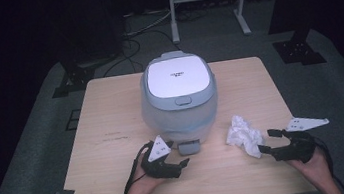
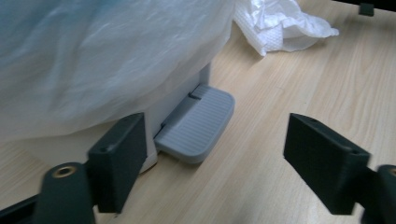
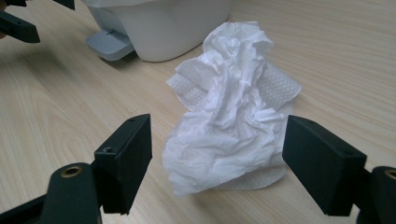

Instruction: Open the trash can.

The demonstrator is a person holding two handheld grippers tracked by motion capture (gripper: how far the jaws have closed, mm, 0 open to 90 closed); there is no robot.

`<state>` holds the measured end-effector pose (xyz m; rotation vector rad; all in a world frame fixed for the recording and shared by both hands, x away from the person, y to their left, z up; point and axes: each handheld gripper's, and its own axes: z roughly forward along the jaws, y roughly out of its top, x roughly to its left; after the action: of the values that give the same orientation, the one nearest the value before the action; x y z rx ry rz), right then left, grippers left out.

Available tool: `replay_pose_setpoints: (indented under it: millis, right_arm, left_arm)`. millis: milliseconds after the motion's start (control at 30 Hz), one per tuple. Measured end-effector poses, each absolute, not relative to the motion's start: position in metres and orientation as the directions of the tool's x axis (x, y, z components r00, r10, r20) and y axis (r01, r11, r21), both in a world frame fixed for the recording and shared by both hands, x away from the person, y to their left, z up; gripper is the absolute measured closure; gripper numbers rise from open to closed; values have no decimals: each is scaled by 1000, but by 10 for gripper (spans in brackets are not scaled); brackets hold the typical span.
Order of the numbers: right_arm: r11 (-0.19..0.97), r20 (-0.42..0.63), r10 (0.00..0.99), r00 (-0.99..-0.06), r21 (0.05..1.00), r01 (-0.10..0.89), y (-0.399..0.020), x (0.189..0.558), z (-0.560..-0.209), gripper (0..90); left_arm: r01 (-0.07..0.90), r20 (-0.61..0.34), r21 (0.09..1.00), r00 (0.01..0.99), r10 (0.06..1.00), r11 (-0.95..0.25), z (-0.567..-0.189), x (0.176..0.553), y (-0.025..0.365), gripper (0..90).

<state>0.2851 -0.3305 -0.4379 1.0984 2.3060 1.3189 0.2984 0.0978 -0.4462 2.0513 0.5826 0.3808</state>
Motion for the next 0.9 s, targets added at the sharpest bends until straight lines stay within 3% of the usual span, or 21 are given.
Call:
replay_pose_setpoints:
  millis: [200,267,500,667,900]
  right_arm:
    - [300,133,723,-678,823,482,-330,285,-438,231]
    - [302,132,722,-679,823,481,-330,285,-438,231]
    - [302,133,721,-680,823,481,-330,285,-438,231]
    - [305,132,720,-681,822,481,-329,285,-438,231]
    - [311,131,716,-686,820,481,-328,286,-439,231]
  left_arm:
    - [253,29,854,848,529,-454,-448,301,92,265]
    - [257,16,854,856,516,-453,-449,302,90,343]
    - [254,14,854,861,508,-454,-451,305,84,440]
    - [245,29,845,866,498,-475,-454,309,78,568]
    - [256,25,840,863,505,-478,-458,317,72,650]
